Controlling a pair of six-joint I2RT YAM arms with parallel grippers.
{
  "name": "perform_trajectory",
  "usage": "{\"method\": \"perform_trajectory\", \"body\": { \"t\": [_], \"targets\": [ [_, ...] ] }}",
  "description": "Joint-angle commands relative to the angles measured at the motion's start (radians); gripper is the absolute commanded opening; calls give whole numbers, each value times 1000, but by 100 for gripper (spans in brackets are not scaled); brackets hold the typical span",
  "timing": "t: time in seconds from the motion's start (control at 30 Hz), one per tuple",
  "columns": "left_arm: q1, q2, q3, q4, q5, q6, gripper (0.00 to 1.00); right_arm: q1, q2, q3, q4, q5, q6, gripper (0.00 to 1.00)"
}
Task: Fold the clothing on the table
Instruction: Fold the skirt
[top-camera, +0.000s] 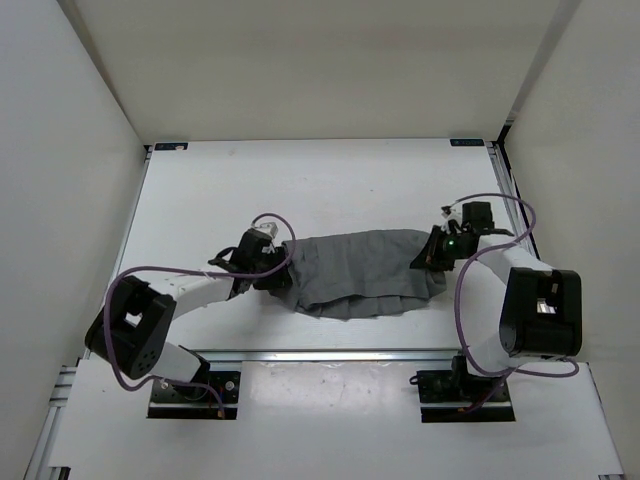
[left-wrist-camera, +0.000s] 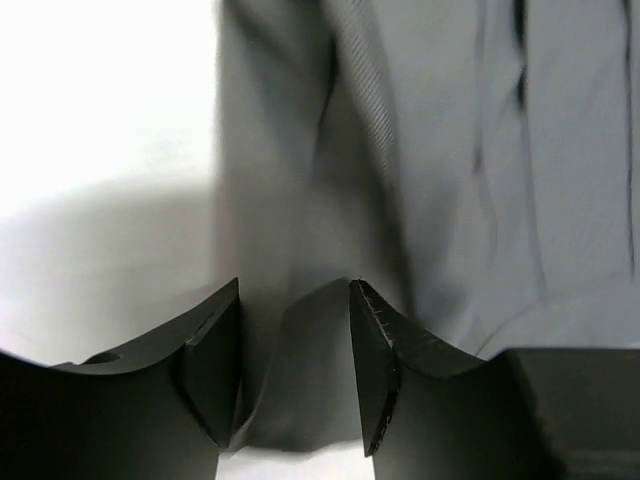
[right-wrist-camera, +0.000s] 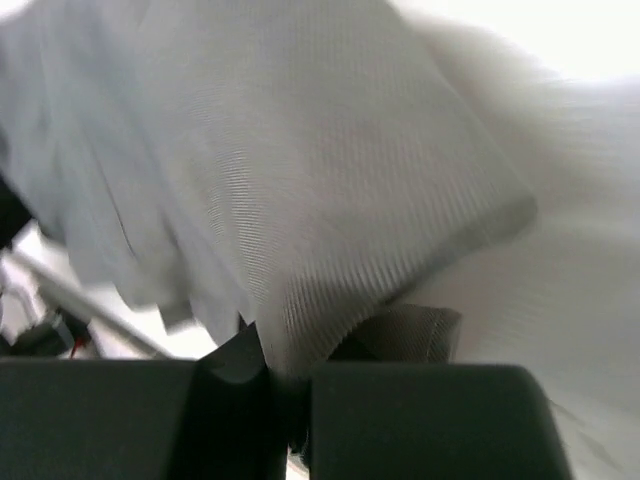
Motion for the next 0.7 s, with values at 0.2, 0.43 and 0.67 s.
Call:
{"method": "perform_trajectory", "body": {
  "t": [0.2, 0.43, 0.67],
  "targets": [
    [-132, -120, -94, 46, 38, -136, 55, 9, -47, 251, -209, 133, -103, 0],
    [-164, -135, -55, 51, 44, -149, 54, 225, -12, 448, -303, 220, -78, 0],
    [-92, -164, 87, -46, 9, -61, 53, 348, 93, 591, -360, 251, -60, 0]
  ]
}}
